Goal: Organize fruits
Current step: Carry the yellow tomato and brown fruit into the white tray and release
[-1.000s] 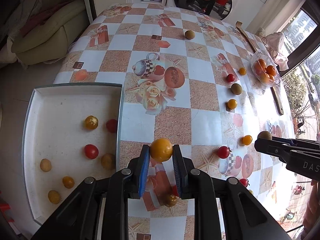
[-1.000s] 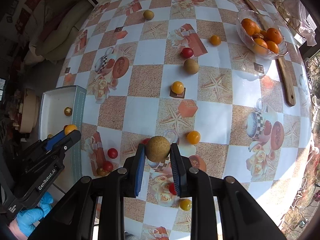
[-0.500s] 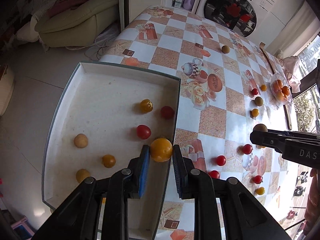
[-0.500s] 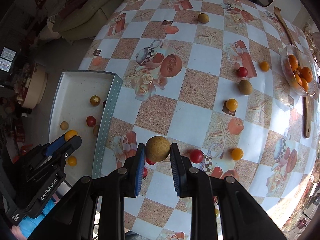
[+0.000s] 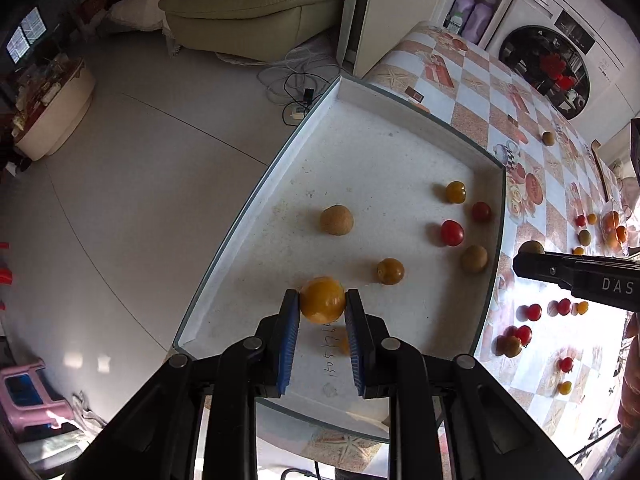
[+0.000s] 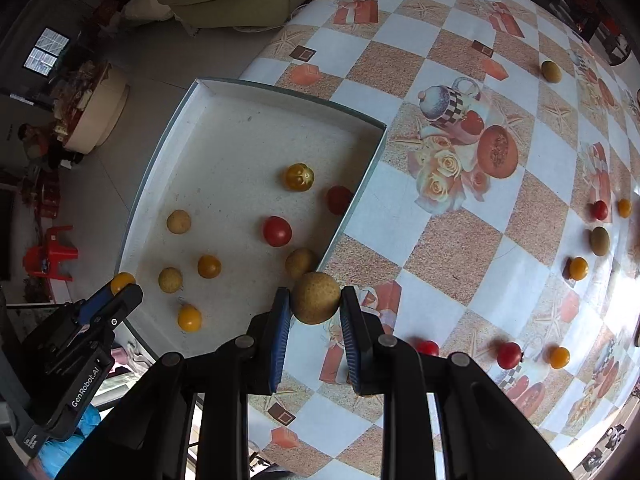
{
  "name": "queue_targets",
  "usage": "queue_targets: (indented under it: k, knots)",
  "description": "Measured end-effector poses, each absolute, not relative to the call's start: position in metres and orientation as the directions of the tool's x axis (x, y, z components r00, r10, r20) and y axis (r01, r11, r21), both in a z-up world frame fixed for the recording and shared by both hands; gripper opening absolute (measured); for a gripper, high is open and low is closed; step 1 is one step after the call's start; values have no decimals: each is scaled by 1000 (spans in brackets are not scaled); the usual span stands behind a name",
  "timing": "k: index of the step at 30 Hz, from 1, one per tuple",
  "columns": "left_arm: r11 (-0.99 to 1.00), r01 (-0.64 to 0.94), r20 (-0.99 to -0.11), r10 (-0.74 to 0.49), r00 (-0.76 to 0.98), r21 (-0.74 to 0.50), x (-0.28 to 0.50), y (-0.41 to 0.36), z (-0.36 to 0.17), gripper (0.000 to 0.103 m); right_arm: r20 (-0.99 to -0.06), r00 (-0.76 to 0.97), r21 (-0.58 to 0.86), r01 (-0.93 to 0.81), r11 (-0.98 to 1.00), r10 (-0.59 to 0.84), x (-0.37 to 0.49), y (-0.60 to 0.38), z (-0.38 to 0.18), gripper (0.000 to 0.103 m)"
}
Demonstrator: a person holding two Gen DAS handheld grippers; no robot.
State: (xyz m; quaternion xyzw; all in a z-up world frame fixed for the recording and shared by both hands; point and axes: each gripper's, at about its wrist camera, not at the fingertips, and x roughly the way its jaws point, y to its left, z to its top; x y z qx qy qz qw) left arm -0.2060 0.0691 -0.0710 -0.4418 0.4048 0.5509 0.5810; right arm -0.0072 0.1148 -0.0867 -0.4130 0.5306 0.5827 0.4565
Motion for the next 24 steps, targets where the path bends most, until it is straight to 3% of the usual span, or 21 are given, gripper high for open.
queue_targets:
  k: [24]
  knots:
    - [-21, -1000, -981, 193, 4, -8, -219, 64, -132, 25, -987, -161, 163, -974, -155, -22, -82, 126, -152, 28]
